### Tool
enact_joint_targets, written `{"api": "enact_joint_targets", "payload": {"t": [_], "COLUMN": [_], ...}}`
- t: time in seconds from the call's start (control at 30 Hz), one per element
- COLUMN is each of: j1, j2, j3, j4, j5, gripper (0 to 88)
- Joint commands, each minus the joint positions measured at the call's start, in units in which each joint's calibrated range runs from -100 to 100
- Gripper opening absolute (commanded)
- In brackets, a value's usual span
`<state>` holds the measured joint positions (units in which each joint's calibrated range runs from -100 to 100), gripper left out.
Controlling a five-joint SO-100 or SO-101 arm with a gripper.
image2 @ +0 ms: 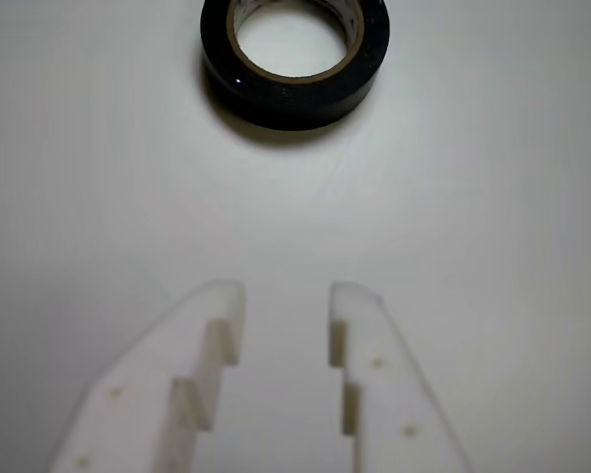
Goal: Pick the black tape roll and drop it in the blue box
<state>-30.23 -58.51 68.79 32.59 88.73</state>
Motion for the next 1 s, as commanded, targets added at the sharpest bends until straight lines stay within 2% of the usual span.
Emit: {"api": "enact_joint_targets", "payload": {"t": [0.0,0.7,0.97], "j1": [-0.30,-0.59,-0.59], "j2": [8.09,48.06,54.58], "j3": [-11.65,-48.03,-56.21], "j4": [-0.91,-0.58,9.15], "j5": [0.06,0.76,0.76], "gripper": [2.2,2.6,10.6]}}
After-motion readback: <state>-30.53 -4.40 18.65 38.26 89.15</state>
